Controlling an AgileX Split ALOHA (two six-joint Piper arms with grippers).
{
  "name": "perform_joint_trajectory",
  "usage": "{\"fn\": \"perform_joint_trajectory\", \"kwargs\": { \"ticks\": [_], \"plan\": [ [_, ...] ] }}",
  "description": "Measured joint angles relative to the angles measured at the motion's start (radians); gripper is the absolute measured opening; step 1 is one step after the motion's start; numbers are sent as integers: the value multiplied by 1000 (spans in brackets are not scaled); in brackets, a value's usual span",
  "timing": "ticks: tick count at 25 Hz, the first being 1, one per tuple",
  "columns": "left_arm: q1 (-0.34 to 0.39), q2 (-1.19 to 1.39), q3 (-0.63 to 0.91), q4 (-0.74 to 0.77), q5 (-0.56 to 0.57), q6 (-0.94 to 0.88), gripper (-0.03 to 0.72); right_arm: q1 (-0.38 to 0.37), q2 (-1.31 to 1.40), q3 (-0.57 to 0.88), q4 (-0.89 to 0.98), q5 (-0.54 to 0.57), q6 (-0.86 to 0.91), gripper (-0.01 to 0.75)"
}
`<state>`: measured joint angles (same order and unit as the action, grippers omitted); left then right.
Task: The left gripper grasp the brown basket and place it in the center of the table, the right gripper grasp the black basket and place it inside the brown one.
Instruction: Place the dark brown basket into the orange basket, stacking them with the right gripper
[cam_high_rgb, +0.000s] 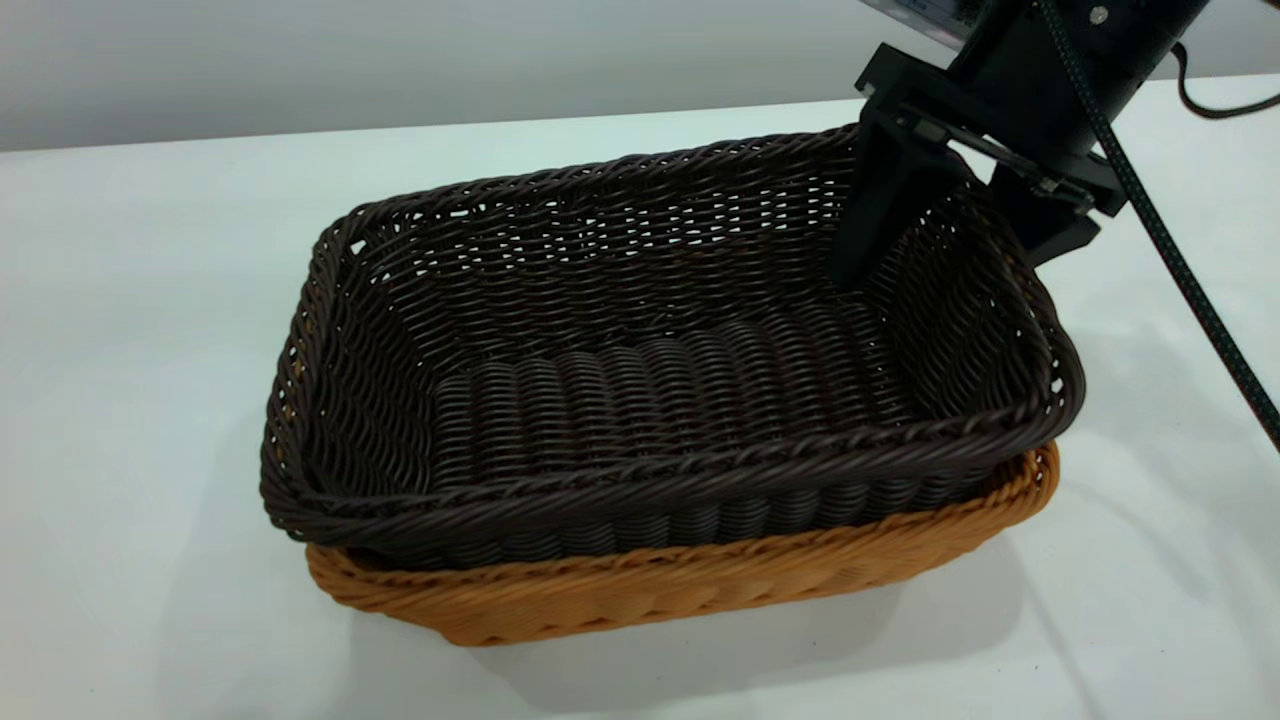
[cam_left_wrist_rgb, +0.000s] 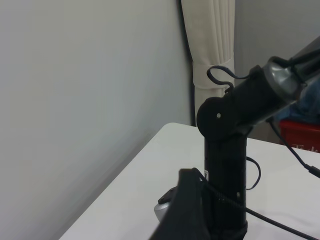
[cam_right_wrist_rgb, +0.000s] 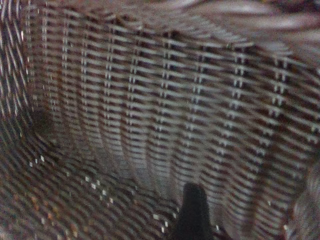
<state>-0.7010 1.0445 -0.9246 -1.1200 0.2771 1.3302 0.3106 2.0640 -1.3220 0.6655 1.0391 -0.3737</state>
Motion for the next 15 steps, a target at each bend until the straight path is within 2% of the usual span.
{"fn": "perform_joint_trajectory", "kwargs": {
  "ticks": [9, 15],
  "plan": [
    [0, 0, 0, 0, 0, 0, 596, 0, 0, -94, -26, 140, 9, 560],
    [0, 0, 0, 0, 4, 0, 596, 0, 0, -153, -121, 134, 48, 560]
  ]
}}
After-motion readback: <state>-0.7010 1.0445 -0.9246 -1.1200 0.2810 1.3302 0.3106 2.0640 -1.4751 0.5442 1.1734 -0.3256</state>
